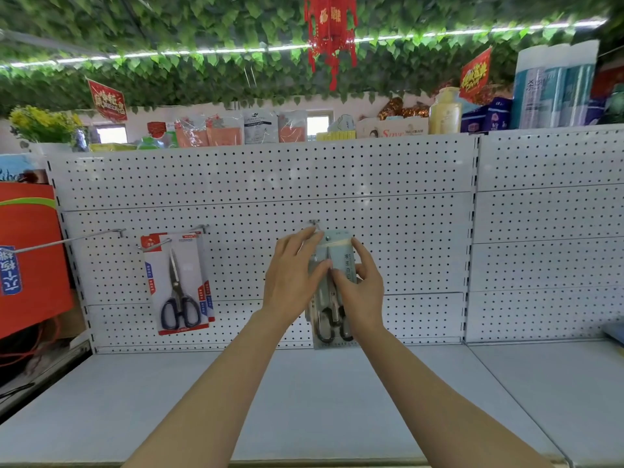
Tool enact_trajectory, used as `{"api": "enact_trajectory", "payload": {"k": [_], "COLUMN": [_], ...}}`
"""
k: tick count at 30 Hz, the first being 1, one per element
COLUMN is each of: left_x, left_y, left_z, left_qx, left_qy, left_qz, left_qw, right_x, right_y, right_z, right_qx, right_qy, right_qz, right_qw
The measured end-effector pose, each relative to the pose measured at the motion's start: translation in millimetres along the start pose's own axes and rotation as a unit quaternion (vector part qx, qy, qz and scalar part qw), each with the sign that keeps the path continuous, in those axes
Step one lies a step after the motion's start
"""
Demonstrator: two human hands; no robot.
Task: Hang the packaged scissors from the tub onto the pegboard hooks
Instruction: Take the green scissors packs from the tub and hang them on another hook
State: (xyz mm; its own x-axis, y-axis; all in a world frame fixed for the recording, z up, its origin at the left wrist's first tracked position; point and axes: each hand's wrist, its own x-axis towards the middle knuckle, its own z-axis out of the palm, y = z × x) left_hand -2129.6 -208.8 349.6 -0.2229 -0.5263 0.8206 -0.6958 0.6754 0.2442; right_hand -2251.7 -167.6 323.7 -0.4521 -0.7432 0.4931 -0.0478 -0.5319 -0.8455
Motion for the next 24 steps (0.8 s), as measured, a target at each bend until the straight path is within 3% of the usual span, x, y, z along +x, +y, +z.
{"api": "enact_trajectory", "payload": {"k": [11, 24], "left_x": [11, 8], "left_y": [-8, -9], "left_z": [19, 19], "left_qx": [0.075, 0.086], "left_qy": [-0.095, -0.115], "left_qz": [-0.047, -0.048], "left_qw": [0.992, 0.989], "right_x": [27, 30], "right_y": [39, 37], "right_z": [12, -5], "right_qx": [-0.046, -0.150], "right_qy": [0.019, 0.012], "right_qz": [-0.004, -0.012], "right_qw": [0.999, 0.989]}}
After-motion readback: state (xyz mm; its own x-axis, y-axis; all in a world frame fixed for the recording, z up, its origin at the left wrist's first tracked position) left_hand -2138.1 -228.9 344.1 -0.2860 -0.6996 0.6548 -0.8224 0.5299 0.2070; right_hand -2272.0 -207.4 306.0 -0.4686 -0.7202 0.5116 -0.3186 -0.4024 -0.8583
